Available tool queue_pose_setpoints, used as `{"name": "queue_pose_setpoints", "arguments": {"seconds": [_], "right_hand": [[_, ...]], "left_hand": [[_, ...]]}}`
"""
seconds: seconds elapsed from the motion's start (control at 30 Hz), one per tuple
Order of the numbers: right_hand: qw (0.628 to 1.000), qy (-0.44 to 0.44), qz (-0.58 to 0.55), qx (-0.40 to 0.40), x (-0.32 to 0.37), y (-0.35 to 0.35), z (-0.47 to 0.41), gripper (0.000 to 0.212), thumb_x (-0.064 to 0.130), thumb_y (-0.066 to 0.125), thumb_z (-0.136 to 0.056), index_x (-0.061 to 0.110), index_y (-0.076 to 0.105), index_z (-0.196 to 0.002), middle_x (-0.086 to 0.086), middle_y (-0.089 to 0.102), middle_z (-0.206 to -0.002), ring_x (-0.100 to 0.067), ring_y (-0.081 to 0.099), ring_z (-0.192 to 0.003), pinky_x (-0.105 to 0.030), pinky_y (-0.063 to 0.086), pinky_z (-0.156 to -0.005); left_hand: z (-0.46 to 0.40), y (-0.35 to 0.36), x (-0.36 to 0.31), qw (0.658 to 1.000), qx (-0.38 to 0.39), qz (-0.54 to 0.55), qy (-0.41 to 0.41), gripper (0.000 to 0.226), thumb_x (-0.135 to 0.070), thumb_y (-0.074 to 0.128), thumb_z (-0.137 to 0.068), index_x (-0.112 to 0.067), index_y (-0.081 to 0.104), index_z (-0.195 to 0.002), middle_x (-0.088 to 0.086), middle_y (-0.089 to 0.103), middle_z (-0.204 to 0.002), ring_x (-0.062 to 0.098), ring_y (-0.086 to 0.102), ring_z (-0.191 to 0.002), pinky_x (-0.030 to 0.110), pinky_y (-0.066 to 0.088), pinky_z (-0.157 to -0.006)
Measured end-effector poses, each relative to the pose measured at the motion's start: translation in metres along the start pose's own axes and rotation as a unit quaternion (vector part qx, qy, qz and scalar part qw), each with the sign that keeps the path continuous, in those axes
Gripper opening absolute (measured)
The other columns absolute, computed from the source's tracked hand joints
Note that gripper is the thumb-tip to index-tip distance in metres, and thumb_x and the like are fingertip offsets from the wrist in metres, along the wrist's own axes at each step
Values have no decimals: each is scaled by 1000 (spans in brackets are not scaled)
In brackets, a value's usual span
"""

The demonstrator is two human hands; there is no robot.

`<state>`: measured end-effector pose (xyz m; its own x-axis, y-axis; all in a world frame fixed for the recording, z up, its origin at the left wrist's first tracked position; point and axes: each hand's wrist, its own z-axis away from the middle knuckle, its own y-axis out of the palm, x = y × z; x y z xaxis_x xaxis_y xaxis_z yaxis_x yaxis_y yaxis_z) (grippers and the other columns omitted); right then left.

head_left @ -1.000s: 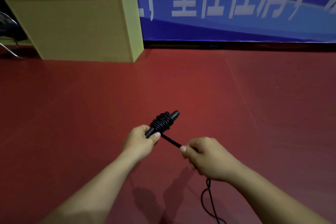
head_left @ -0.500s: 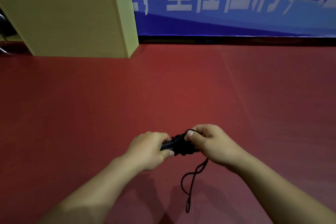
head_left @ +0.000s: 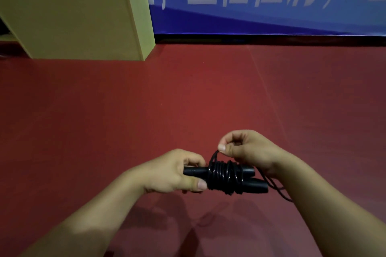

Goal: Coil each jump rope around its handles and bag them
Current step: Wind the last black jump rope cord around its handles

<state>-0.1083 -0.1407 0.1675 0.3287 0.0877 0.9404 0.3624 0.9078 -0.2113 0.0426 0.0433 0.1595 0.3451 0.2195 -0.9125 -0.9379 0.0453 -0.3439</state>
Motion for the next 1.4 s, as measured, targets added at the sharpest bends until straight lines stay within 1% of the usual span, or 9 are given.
{"name": "queue_pose_setpoints", "arguments": {"seconds": [0.17, 0.3, 0.37, 0.47, 0.57, 0.93, 1.07, 1.23, 1.4], "right_hand": [[997, 11, -67, 21, 0, 0, 1, 6, 8, 70, -84, 11, 65, -82, -8, 62, -70, -16, 54, -55, -24, 41, -50], [1000, -4, -7, 3, 2, 9, 2, 24, -5, 50, -86, 13, 64, -78, 1, 57, -61, -13, 47, -51, -23, 31, -47], [999, 1, -35, -9, 5, 15, 1, 6, 4, 58, -92, 2, 64, -94, 1, 59, -68, -13, 50, -50, -25, 34, -44], [997, 5, -66, -27, 9, 19, 1, 12, 17, 63, -93, 6, 63, -87, -3, 60, -70, -14, 51, -50, -25, 37, -44], [997, -8, -67, -22, 15, 22, 4, 15, 20, 63, -93, 6, 67, -88, -4, 60, -70, -13, 49, -49, -25, 37, -46], [991, -17, 128, -20, 15, 31, 10, 11, 30, 69, -89, 22, 75, -95, 14, 60, -63, 4, 50, -53, -14, 40, -54], [959, -33, 278, -53, 11, 32, 9, 17, 39, 63, -90, 29, 73, -99, 13, 67, -80, 0, 61, -76, -14, 44, -66], [956, -31, 287, -56, 13, 31, 9, 25, 40, 57, -94, 21, 70, -84, 5, 67, -63, 2, 54, -46, -11, 40, -48], [954, -16, 295, -45, 15, 35, 9, 43, 43, 57, -92, 4, 66, -76, -1, 63, -59, -8, 50, -43, -21, 41, -48]], "left_hand": [[3, 0, -5, 990, 2, 136, 35, 55, -42, 81, -73, 0, 62, -103, 1, 68, -81, 10, 62, -72, 21, 48, -62], [1, 0, -5, 976, -67, 203, 41, 66, -39, 82, -74, 1, 59, -120, 1, 69, -87, 10, 66, -82, 20, 50, -61], [0, 0, -6, 962, -100, 249, 43, 54, -28, 79, -80, 1, 58, -121, 3, 67, -85, 9, 62, -73, 21, 48, -60], [1, 0, -9, 915, -147, 373, 36, 32, -19, 67, -82, -5, 59, -111, 6, 64, -81, 11, 51, -56, 27, 46, -62], [0, -3, -12, 870, -191, 453, 35, 20, -22, 73, -82, -11, 64, -96, 6, 62, -80, 12, 50, -55, 30, 46, -62], [-10, -2, -5, 886, -327, 323, -66, 23, -30, 59, -95, -12, 62, -80, 0, 61, -71, 10, 48, -54, 25, 43, -56], [-13, -3, 0, 893, -347, 278, -68, 23, -30, 58, -97, -13, 62, -82, -2, 61, -71, 9, 49, -55, 25, 45, -57], [-13, -9, 9, 897, -389, 190, -90, 25, -35, 60, -95, -15, 64, -81, -2, 64, -69, 9, 51, -53, 26, 44, -57], [-16, -7, 18, 897, -426, 29, -118, 24, -37, 71, -86, -15, 66, -77, -4, 59, -61, 9, 48, -52, 23, 38, -55]]}}
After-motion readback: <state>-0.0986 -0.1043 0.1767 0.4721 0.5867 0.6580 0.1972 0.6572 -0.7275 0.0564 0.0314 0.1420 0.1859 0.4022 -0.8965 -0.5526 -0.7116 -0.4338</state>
